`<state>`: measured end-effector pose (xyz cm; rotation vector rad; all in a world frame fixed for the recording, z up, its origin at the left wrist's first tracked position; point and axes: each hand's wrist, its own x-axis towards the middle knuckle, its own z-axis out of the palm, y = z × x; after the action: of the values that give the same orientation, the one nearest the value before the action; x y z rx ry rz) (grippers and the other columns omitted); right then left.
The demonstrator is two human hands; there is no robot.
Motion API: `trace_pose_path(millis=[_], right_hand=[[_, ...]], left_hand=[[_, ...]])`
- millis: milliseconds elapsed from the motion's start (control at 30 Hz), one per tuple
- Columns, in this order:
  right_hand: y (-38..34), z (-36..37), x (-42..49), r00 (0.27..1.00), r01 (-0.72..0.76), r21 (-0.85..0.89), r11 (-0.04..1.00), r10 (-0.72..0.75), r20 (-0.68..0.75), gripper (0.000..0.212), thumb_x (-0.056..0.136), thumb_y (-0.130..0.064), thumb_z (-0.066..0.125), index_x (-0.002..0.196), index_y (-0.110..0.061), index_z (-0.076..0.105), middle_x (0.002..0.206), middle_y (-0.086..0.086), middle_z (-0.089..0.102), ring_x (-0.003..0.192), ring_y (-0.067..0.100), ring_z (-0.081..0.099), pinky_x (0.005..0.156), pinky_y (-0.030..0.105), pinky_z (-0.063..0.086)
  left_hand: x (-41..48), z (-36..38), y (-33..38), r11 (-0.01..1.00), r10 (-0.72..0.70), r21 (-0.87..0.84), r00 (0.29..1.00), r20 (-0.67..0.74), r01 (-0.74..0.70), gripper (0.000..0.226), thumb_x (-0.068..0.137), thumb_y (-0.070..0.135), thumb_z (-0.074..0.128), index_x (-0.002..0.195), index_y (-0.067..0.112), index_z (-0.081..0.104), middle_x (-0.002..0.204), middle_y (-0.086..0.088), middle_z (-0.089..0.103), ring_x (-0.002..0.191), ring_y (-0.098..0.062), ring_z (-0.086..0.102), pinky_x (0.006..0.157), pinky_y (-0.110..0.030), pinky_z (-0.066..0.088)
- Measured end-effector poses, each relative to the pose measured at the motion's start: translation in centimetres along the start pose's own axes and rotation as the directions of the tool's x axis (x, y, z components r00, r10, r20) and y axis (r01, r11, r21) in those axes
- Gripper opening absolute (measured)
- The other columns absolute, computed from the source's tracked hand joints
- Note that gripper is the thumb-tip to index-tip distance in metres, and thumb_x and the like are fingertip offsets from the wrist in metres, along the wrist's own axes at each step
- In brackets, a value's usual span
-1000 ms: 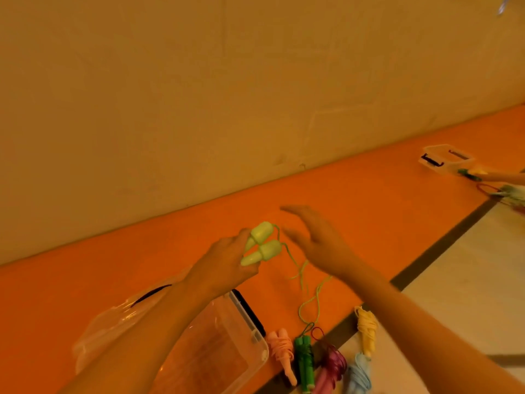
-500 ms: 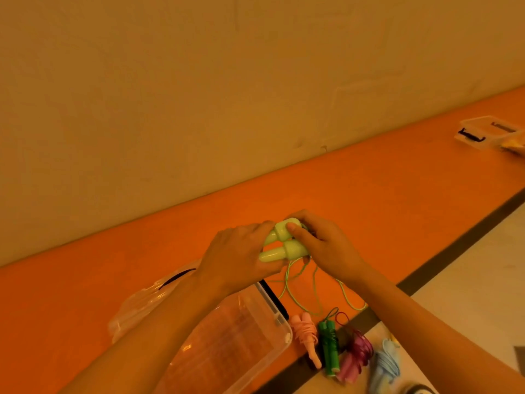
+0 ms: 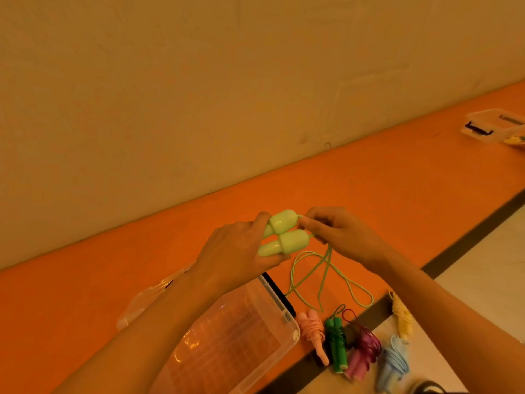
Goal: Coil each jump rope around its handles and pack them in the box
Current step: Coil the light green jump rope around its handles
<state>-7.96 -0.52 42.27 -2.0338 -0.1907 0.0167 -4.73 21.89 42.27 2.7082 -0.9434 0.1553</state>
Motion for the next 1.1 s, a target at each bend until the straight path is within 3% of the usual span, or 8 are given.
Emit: trace_pose_path(millis=[67,200,300,433,667,833,967,1100], right_hand=[[0.0,-0.7,-0.2,0.999,0.027,-0.009,1.0,-0.027,-0.023,0.036,0.091,-0.041,0.055,0.084,-0.009,0.07,0.062,0.002,0.045,0.057,0.008,0.036,0.053,0.02,0.029],[0.0,-1.0,-0.5,0.997,0.05,-0.041,0.998,-0.052,-0.064,0.034,0.092,-0.039,0.054,0.082,-0.009,0.069,0.06,-0.004,0.042,0.056,0.007,0.033,0.054,0.02,0.028],[-0.1,-1.4,-0.7,0.996,0.026,-0.036,0.999,-0.029,-0.084,0.037,0.091,-0.042,0.053,0.081,-0.01,0.068,0.058,-0.005,0.039,0.053,0.006,0.031,0.051,0.02,0.026],[0.5,-2.9,-1.0,0.985,-0.041,-0.008,0.999,0.039,-0.166,0.041,0.092,-0.046,0.053,0.08,-0.01,0.068,0.061,-0.003,0.04,0.05,0.004,0.029,0.049,0.018,0.024],[2.6,-2.6,-1.2,0.982,-0.132,0.011,0.991,0.133,-0.134,0.034,0.101,-0.038,0.049,0.085,-0.013,0.066,0.069,-0.003,0.054,0.06,0.005,0.044,0.056,0.018,0.034],[2.9,-0.8,-1.6,0.984,-0.161,0.071,0.984,0.166,-0.067,0.03,0.104,-0.029,0.047,0.091,-0.013,0.069,0.072,-0.002,0.058,0.067,0.007,0.051,0.06,0.014,0.041],[2.8,1.8,-1.8,0.987,-0.157,0.046,0.987,0.154,0.051,0.03,0.104,-0.032,0.048,0.09,-0.015,0.07,0.071,-0.003,0.058,0.067,0.008,0.052,0.065,0.022,0.041],[2.5,4.0,-1.9,0.978,-0.134,0.026,0.991,0.127,0.167,0.03,0.103,-0.03,0.049,0.09,-0.014,0.07,0.066,-0.005,0.057,0.064,0.009,0.051,0.066,0.026,0.041]], left_hand=[[-0.1,-0.4,-0.1,0.999,0.009,-0.037,0.999,0.052,-0.007,0.067,0.079,0.077,0.055,0.125,0.029,0.046,0.097,0.009,0.062,0.085,-0.019,0.062,0.06,-0.034,0.044],[-0.4,-0.5,0.2,0.991,0.031,-0.134,0.994,0.109,-0.016,0.042,0.086,0.061,0.061,0.102,0.027,0.043,0.084,0.008,0.055,0.074,-0.02,0.056,0.055,-0.036,0.036],[-0.4,-0.7,0.2,0.98,-0.031,-0.195,0.994,0.102,0.051,0.033,0.085,0.047,0.065,0.095,0.024,0.044,0.079,0.002,0.058,0.069,-0.022,0.057,0.056,-0.04,0.042],[-0.3,-1.5,-0.6,0.957,-0.111,-0.259,0.991,0.081,0.128,0.027,0.082,0.036,0.067,0.086,0.025,0.042,0.074,0.006,0.054,0.064,-0.017,0.052,0.051,-0.034,0.032],[0.0,-1.5,-1.2,0.814,-0.317,-0.511,0.948,0.003,0.274,0.018,0.083,0.027,0.068,0.094,0.018,0.057,0.082,-0.004,0.064,0.072,-0.023,0.06,0.056,-0.036,0.04],[0.7,-0.9,-1.9,0.621,-0.436,-0.724,0.9,0.0,0.301,0.016,0.086,0.033,0.066,0.093,0.02,0.059,0.084,-0.01,0.068,0.058,-0.017,0.052,0.055,-0.037,0.041],[0.9,-0.3,-0.7,0.452,-0.464,-0.848,0.885,0.043,0.278,0.02,0.083,0.029,0.067,0.096,0.015,0.062,0.073,-0.01,0.064,0.047,-0.016,0.043,0.046,-0.032,0.037],[1.0,0.6,0.9,0.188,-0.382,-0.939,0.903,0.199,0.286,0.015,0.097,0.017,0.058,0.108,0.008,0.054,0.095,-0.011,0.076,0.043,-0.016,0.034,0.045,-0.028,0.031]])
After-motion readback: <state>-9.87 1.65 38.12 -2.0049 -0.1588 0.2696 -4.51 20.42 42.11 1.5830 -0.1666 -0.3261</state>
